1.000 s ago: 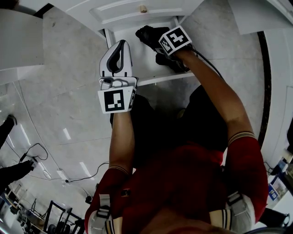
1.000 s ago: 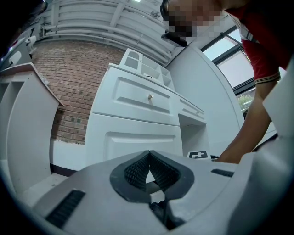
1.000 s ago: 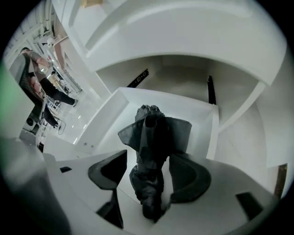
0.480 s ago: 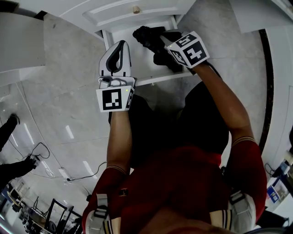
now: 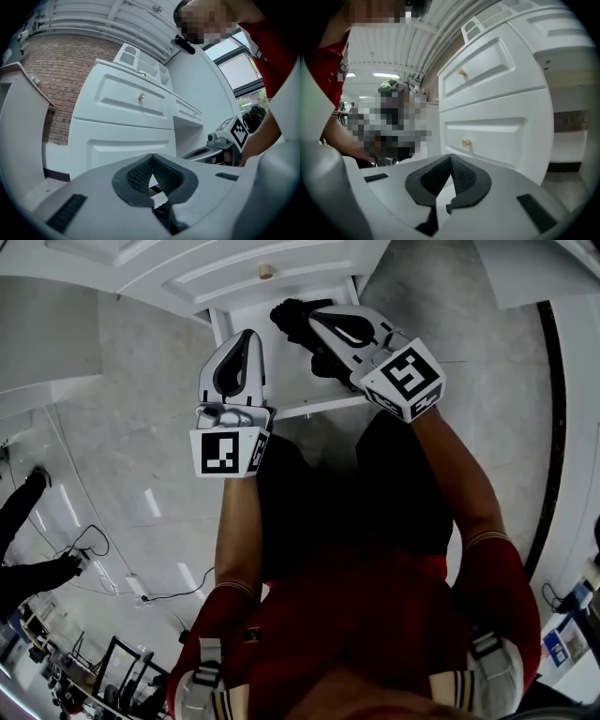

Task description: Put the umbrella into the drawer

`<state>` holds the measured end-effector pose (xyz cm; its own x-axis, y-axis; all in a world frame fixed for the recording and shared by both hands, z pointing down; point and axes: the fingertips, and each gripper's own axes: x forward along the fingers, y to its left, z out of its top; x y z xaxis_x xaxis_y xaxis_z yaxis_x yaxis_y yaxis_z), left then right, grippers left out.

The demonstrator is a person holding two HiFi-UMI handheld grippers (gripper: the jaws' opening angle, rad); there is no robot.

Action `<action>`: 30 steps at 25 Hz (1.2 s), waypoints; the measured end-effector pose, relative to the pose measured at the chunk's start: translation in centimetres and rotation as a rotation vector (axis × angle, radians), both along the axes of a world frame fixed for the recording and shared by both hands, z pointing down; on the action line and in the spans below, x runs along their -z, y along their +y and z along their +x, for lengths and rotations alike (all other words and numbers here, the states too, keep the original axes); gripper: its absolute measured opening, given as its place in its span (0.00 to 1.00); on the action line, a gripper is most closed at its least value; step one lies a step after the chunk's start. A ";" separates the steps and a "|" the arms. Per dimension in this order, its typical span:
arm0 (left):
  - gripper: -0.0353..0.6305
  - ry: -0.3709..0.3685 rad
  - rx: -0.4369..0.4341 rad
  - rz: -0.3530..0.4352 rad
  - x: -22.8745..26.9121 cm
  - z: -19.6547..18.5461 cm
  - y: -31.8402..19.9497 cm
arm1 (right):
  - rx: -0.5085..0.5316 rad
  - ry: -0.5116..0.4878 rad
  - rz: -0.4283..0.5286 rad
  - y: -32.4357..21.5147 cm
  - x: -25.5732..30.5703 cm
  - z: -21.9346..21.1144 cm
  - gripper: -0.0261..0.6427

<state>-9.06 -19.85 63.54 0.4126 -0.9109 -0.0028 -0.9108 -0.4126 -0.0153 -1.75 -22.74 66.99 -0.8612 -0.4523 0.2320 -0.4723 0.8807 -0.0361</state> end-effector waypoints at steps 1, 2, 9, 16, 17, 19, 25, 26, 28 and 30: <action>0.06 -0.004 -0.005 -0.001 0.5 0.1 0.0 | 0.013 -0.038 0.013 0.2 1.0 0.0 0.04; 0.06 -0.008 -0.012 -0.001 1.1 0.3 0.0 | 0.024 -0.068 0.026 0.4 1.9 0.0 0.03; 0.06 -0.030 -0.034 -0.004 6.0 0.1 1.2 | 0.042 -0.135 0.079 2.0 8.4 -0.7 0.04; 0.06 -0.013 -0.041 0.004 12.7 0.0 2.5 | 0.025 -0.159 0.100 3.6 15.8 -0.5 0.04; 0.06 -0.015 -0.041 0.000 13.6 0.1 2.6 | 0.015 -0.164 0.092 3.8 16.8 -0.2 0.04; 0.06 -0.018 -0.043 -0.010 15.6 0.3 3.0 | 0.001 -0.167 0.079 4.2 18.8 0.3 0.03; 0.06 -0.027 -0.061 -0.062 22.8 1.2 4.6 | -0.032 -0.163 0.063 5.6 26.2 1.5 0.04; 0.06 -0.028 -0.069 -0.065 24.1 1.3 4.9 | -0.039 -0.165 0.061 5.8 27.6 1.7 0.04; 0.06 -0.027 -0.081 -0.066 27.0 1.7 5.3 | -0.048 -0.166 0.059 6.0 30.5 1.9 0.03; 0.06 -0.027 -0.093 -0.064 30.1 2.2 5.7 | -0.051 -0.165 0.062 6.4 33.5 2.2 0.04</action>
<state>-6.89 -14.11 33.47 0.4945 -0.8666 0.0668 -0.8682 -0.4962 -0.0101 0.41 -16.34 33.46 -0.8609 -0.5053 0.0597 -0.5085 0.8587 -0.0634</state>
